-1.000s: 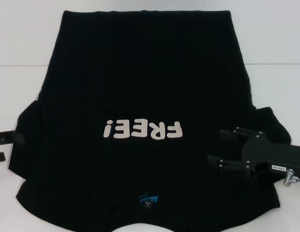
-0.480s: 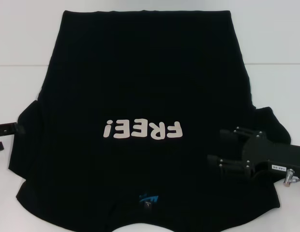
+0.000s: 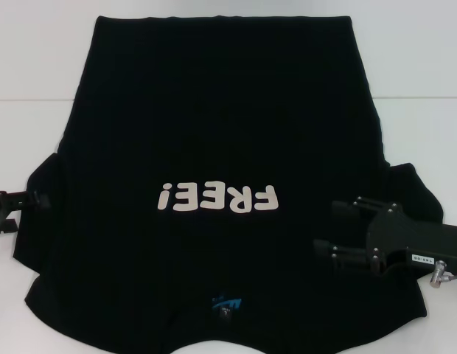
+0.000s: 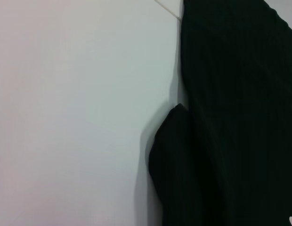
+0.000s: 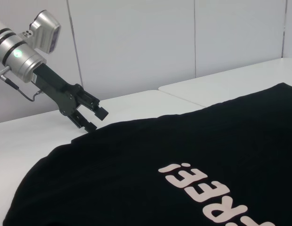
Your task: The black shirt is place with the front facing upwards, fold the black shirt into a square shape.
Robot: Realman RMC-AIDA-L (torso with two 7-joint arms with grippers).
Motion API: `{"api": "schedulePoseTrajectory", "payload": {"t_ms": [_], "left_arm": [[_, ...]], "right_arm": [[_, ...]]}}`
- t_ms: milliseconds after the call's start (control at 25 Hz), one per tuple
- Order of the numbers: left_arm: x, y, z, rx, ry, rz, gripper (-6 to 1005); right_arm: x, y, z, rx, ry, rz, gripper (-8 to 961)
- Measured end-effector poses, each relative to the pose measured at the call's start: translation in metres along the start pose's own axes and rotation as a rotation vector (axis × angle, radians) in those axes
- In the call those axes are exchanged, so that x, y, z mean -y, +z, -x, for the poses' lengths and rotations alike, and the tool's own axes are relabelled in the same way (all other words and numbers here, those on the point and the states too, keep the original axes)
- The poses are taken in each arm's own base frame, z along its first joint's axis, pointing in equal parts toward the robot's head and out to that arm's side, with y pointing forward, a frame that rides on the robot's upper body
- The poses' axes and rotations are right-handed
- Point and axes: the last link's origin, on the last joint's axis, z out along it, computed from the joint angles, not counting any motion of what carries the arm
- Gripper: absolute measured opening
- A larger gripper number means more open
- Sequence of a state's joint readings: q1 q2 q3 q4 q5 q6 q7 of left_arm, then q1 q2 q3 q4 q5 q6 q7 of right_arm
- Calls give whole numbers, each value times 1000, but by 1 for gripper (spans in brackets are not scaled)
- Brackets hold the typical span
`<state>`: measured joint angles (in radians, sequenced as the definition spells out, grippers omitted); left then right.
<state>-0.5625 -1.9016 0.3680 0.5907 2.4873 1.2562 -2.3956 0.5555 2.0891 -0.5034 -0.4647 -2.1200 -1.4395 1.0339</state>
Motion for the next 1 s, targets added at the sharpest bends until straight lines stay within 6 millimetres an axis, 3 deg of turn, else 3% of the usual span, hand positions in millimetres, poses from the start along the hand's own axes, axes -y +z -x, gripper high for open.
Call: {"api": "schedulePoseTrajectory", "payload": {"t_ms": [1000], "left_arm": [[-12,11,5,59,35,30,884]], "right_arm": [[0,1,2,3,-4,7,852]]}}
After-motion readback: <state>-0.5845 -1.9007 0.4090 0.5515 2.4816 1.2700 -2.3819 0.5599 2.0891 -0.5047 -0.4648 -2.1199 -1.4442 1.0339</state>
